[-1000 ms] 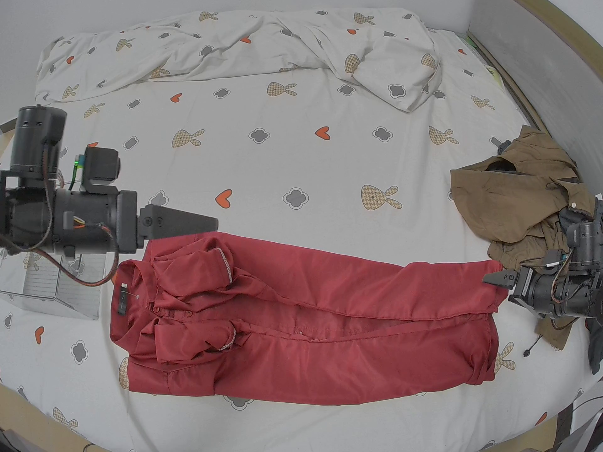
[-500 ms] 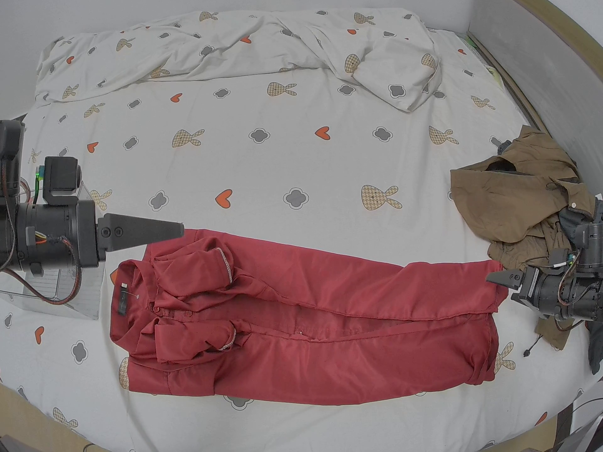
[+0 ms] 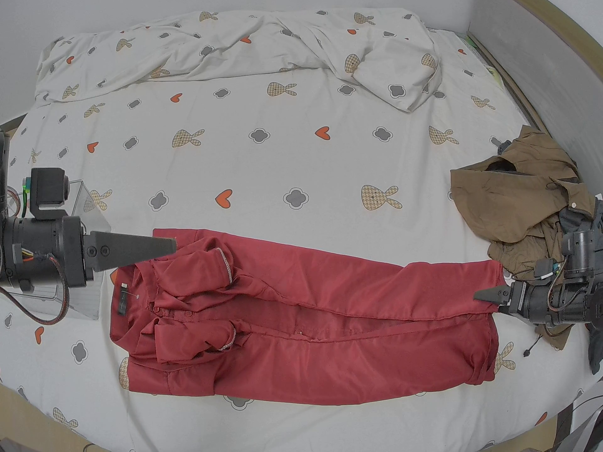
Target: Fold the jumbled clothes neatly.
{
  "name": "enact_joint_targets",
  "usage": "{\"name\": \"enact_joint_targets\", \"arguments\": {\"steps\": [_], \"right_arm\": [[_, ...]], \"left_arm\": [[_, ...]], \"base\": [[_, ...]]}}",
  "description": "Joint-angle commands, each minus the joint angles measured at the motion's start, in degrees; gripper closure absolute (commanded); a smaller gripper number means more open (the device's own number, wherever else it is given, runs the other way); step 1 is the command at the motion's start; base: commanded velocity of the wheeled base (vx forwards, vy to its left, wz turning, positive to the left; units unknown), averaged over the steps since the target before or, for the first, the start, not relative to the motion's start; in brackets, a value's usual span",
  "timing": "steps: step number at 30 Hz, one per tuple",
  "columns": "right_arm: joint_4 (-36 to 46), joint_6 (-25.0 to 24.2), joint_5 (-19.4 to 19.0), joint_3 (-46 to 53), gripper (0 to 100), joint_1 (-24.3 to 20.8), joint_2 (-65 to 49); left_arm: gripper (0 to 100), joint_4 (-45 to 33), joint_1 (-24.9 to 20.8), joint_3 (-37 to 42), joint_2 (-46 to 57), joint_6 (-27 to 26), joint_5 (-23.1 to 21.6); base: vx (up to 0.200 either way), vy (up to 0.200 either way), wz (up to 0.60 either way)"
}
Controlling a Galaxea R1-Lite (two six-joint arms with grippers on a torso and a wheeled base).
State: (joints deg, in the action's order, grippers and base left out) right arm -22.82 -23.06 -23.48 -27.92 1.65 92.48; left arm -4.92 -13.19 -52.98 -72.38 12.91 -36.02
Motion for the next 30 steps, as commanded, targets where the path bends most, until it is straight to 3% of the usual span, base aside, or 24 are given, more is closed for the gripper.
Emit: {"name": "enact_joint_targets", "arguments": {"steps": [1,13,17,20,28,30], "right_arm": [[0.0,2.1,-2.7,1.1,0,1.6,1.6],[-0.6,2.2,-3.2,1.8,0,0.9,5.7],[-6.9,2.1,-7.6,2.2,0,1.4,8.7],[-11.3,2.2,-13.7,2.6,0,1.8,11.4],[-12.9,2.4,-15.3,3.5,0,1.6,15.2],[-13.9,3.6,-17.1,4.6,0,1.6,15.3]], "left_arm": [[0,0.1,-0.6,0.6,0.7,0.0,0.0],[0,0.2,-0.7,0.9,0.9,-0.2,0.0],[0,0.3,-0.7,0.9,0.9,-0.2,0.0],[0,0.3,-0.7,1.0,0.9,-0.2,0.0],[0,0.4,-0.7,1.1,0.7,-0.3,0.1],[0,0.4,-0.7,1.1,0.6,-0.3,0.1]], "base": [[0.000,0.000,0.00],[0.000,0.000,0.00],[0.000,0.000,0.00],[0.000,0.000,0.00],[0.000,0.000,0.00],[0.000,0.000,0.00]]}}
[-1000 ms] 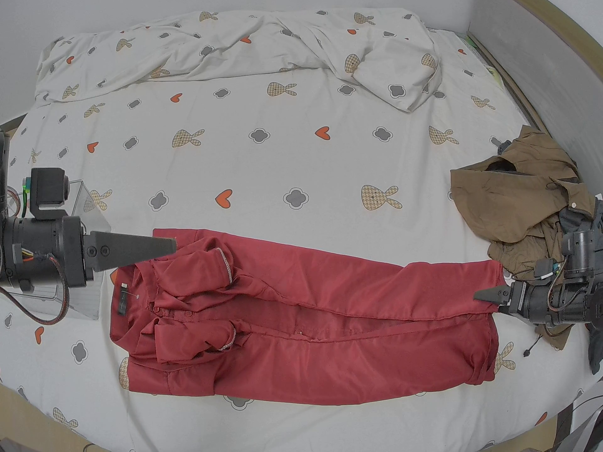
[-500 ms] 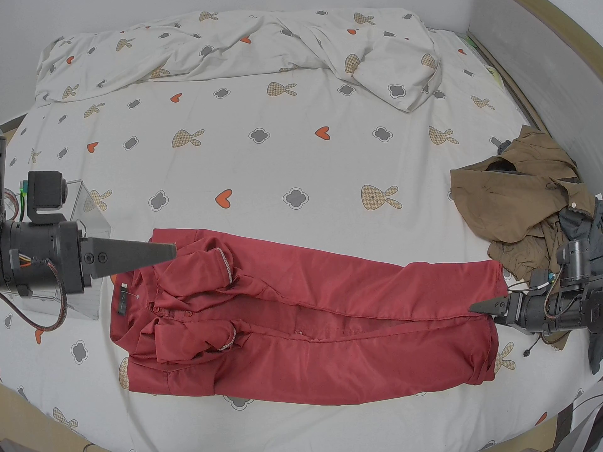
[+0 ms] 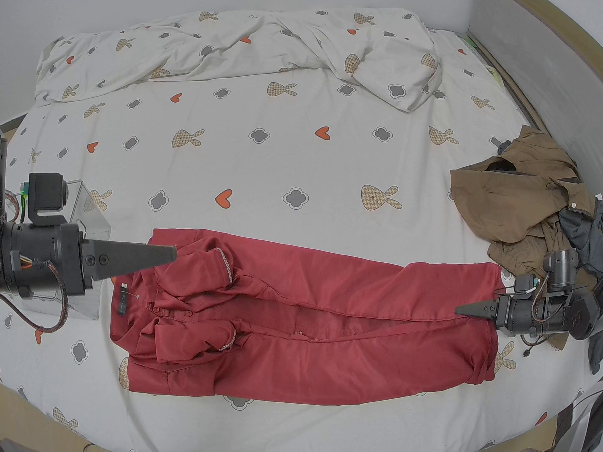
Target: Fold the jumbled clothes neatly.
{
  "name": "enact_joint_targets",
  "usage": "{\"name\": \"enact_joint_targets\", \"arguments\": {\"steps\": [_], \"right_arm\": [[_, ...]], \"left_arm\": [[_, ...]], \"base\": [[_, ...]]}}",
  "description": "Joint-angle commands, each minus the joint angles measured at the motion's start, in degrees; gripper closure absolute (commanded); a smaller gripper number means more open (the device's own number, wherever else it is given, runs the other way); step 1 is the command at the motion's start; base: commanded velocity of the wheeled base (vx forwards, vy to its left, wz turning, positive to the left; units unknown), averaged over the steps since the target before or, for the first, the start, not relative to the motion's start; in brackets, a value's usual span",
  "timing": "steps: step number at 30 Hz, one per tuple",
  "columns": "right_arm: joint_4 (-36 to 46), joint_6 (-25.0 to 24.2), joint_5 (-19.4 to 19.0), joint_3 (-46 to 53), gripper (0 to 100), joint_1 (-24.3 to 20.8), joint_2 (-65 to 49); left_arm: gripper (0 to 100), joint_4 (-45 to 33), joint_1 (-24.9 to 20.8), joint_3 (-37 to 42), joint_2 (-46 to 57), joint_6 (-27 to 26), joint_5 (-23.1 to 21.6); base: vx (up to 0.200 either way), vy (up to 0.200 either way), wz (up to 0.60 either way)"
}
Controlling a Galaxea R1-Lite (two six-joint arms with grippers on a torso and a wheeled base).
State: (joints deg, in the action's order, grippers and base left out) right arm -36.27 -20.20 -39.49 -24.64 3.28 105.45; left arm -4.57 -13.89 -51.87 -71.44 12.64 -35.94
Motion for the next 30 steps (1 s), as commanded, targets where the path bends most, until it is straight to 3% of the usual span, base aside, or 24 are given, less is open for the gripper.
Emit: {"name": "enact_joint_targets", "arguments": {"steps": [1,4,22,26,30], "right_arm": [[-1.7,2.4,-3.1,2.1,0,0.1,2.3],[-2.7,3.9,-4.8,2.5,0,0.1,2.8],[-6.0,2.1,-6.1,1.3,0,0.2,3.7],[-6.1,-1.2,-9.8,1.1,0,0.4,3.3],[-6.1,-3.2,-10.4,0.6,0,0.4,2.8]], "left_arm": [[0,0.0,0.0,0.0,-0.5,0.0,0.0],[0,0.0,0.0,0.0,-0.5,-0.1,0.0],[0,0.0,0.0,0.2,-0.8,-0.2,0.0],[0,0.0,-0.1,0.2,-0.9,-0.2,0.0],[0,0.0,-0.1,0.2,-0.9,-0.2,-0.1]], "base": [[0.000,0.000,0.00],[0.000,0.000,0.00],[0.000,0.000,0.00],[0.000,0.000,0.00],[0.000,0.000,0.00]]}}
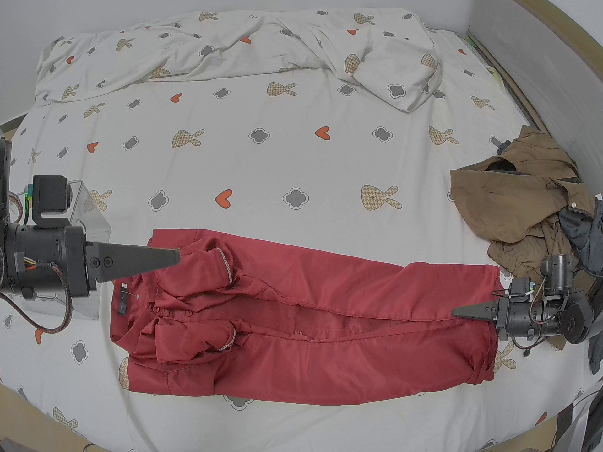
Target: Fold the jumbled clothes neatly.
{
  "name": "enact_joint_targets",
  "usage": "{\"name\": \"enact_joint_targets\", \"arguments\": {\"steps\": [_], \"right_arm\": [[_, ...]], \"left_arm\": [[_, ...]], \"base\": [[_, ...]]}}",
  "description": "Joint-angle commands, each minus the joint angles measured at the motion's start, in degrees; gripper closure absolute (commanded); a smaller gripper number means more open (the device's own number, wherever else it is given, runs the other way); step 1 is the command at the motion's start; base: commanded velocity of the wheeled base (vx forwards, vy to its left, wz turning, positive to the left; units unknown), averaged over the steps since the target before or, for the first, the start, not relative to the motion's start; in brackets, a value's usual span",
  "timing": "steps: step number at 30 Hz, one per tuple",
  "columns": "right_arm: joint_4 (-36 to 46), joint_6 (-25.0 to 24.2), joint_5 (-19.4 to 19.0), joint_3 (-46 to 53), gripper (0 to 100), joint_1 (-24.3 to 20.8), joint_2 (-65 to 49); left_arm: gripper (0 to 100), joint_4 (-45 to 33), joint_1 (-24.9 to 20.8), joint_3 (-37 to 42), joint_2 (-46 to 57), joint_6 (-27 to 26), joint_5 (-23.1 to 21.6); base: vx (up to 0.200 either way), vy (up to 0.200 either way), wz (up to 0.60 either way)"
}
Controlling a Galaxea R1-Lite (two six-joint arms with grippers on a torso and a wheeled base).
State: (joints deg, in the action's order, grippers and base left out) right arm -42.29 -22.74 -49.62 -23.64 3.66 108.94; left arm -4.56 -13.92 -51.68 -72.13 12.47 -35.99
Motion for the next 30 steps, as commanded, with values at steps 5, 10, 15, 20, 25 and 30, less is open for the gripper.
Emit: {"name": "enact_joint_targets", "arguments": {"steps": [5,10,15,20,25,30], "right_arm": [[-0.1,-0.9,-0.2,-1.4,0,-0.4,0.0],[-0.2,-0.9,-0.2,-1.9,0,-0.6,2.4],[-0.2,-0.8,-0.2,-2.2,100,-0.8,2.9],[-0.2,-0.8,-0.2,-2.0,100,-0.9,2.9],[-0.2,-0.8,-0.2,-1.4,100,-0.9,2.5],[-0.2,-0.8,-0.2,0.2,100,-0.8,0.4]], "left_arm": [[0,0.0,-0.1,0.1,-0.5,0.0,0.0],[0,0.0,-0.1,0.0,-0.5,-0.1,0.0],[0,0.0,-0.1,0.1,-0.6,-0.1,0.0],[0,0.0,-0.1,0.1,-0.6,-0.1,0.0],[0,0.1,-0.2,0.4,-0.6,-0.1,0.0],[0,0.4,-0.6,0.6,-0.7,-0.1,0.0]], "base": [[0.000,0.000,0.00],[0.000,0.000,0.00],[0.000,0.000,0.00],[0.000,0.000,0.00],[0.000,0.000,0.00],[0.000,0.000,0.00]]}}
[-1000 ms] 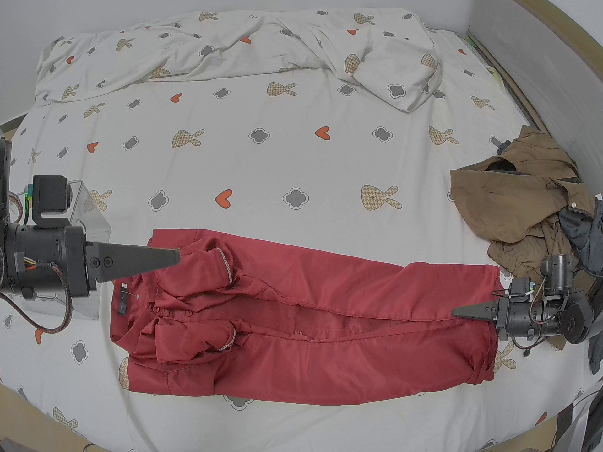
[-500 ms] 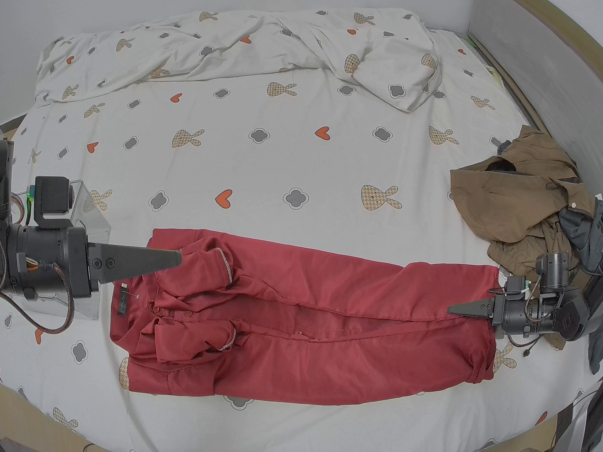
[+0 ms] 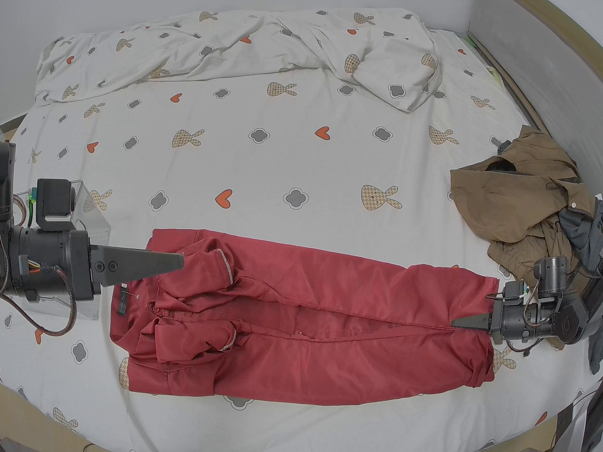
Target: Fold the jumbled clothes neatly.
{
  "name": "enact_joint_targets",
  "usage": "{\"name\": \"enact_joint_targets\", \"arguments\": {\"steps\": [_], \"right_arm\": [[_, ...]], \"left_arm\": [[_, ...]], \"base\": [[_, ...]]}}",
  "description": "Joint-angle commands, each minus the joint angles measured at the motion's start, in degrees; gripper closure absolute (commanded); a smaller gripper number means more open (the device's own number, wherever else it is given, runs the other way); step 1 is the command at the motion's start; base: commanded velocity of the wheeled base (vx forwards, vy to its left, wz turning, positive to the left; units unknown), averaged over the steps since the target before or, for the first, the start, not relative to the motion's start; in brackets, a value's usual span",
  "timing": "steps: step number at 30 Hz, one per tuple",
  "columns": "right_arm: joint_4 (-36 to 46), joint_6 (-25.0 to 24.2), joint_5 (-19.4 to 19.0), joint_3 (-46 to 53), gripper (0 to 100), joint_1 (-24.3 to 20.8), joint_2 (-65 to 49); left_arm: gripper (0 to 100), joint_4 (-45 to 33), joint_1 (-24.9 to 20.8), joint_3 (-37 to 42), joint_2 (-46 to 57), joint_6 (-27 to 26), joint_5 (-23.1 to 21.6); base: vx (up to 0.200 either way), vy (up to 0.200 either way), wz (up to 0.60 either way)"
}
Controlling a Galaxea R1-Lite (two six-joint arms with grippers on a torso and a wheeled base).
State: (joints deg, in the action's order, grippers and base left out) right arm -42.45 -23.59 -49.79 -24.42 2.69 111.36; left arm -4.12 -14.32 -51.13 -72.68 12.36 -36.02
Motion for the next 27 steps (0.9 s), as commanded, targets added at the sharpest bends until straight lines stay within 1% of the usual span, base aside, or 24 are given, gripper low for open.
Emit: {"name": "enact_joint_targets", "arguments": {"steps": [1,4,7,8,9,10,11,12,13,14,15,16,18,19,20,22,23,24,26,27], "right_arm": [[0.1,0.0,0.0,1.4,100,0.1,-3.2],[0.1,0.0,0.0,2.4,100,0.1,-5.8],[0.3,0.4,0.5,3.9,100,-0.6,-13.1],[0.3,0.4,0.5,3.9,100,-0.6,-13.1],[0.8,0.4,3.7,4.5,100,-2.7,-17.1],[1.0,0.5,7.5,4.6,100,-4.5,-18.5],[1.1,0.5,12.6,4.6,100,-6.8,-19.5],[1.1,0.5,12.6,4.6,100,-6.8,-19.5],[1.7,0.6,25.3,4.2,100,-13.2,-20.6],[2.9,0.6,32.1,3.8,100,-17.4,-20.9],[2.9,0.6,32.1,3.8,100,-17.4,-20.9],[5.7,0.6,36.5,2.0,100,-21.2,-22.0],[12.2,0.6,37.7,-1.0,100,-23.7,-23.6],[17.4,0.7,37.9,-3.5,100,-24.3,-24.5],[19.8,0.9,38.0,-4.7,100,-24.3,-24.9],[27.4,3.2,39.9,-8.6,100,-24.4,-26.1],[31.6,5.1,42.1,-11.3,100,-24.3,-26.5],[36.6,7.2,46.0,-14.3,100,-24.4,-26.7],[43.4,9.5,52.2,-18.9,100,-24.8,-26.7],[43.4,9.5,52.2,-18.9,100,-24.8,-26.7]], "left_arm": [[0,0.1,-0.2,0.1,-0.2,0.0,0.0],[0,0.0,-0.2,0.1,-0.2,0.0,0.0],[0,0.0,-0.2,0.1,-0.2,0.0,0.0],[0,0.0,-0.2,0.1,-0.2,0.0,0.0],[0,0.0,-0.3,0.1,-0.2,0.0,0.0],[0,0.0,-0.4,0.1,-0.2,0.0,0.0],[0,0.0,-0.5,0.1,-0.2,0.0,0.0],[0,0.0,-0.5,0.1,-0.2,0.0,0.0],[0,0.1,-0.8,0.2,-0.2,0.0,0.1],[0,0.1,-0.8,0.2,-0.2,0.0,0.1],[0,0.1,-0.8,0.2,-0.2,0.0,0.1],[0,0.0,-0.9,0.2,-0.2,0.0,0.1],[0,0.0,-0.9,0.2,-0.1,0.0,0.1],[0,0.0,-0.9,0.2,0.0,0.0,0.1],[0,0.0,-0.9,0.2,0.0,0.0,0.1],[0,0.0,-0.9,0.2,0.2,0.0,0.1],[0,0.0,-0.9,0.2,0.1,0.0,0.1],[0,0.0,-0.9,0.2,0.1,0.0,0.1],[0,0.0,-0.9,0.2,-0.1,0.0,0.1],[0,0.0,-0.9,0.2,-0.1,0.0,0.1]], "base": [[0.000,0.000,0.00],[0.000,0.000,0.00],[0.000,0.000,0.00],[0.000,0.000,0.00],[0.000,0.000,0.00],[0.000,0.000,0.00],[0.000,0.000,0.00],[0.000,0.000,0.00],[0.000,0.000,0.00],[0.000,0.000,0.00],[0.000,0.000,0.00],[0.000,0.000,0.00],[0.000,0.000,0.00],[0.000,0.000,0.00],[0.000,0.000,0.00],[0.000,0.000,0.00],[0.000,0.000,0.00],[0.000,0.000,0.00],[0.000,0.000,0.00],[0.000,0.000,0.00]]}}
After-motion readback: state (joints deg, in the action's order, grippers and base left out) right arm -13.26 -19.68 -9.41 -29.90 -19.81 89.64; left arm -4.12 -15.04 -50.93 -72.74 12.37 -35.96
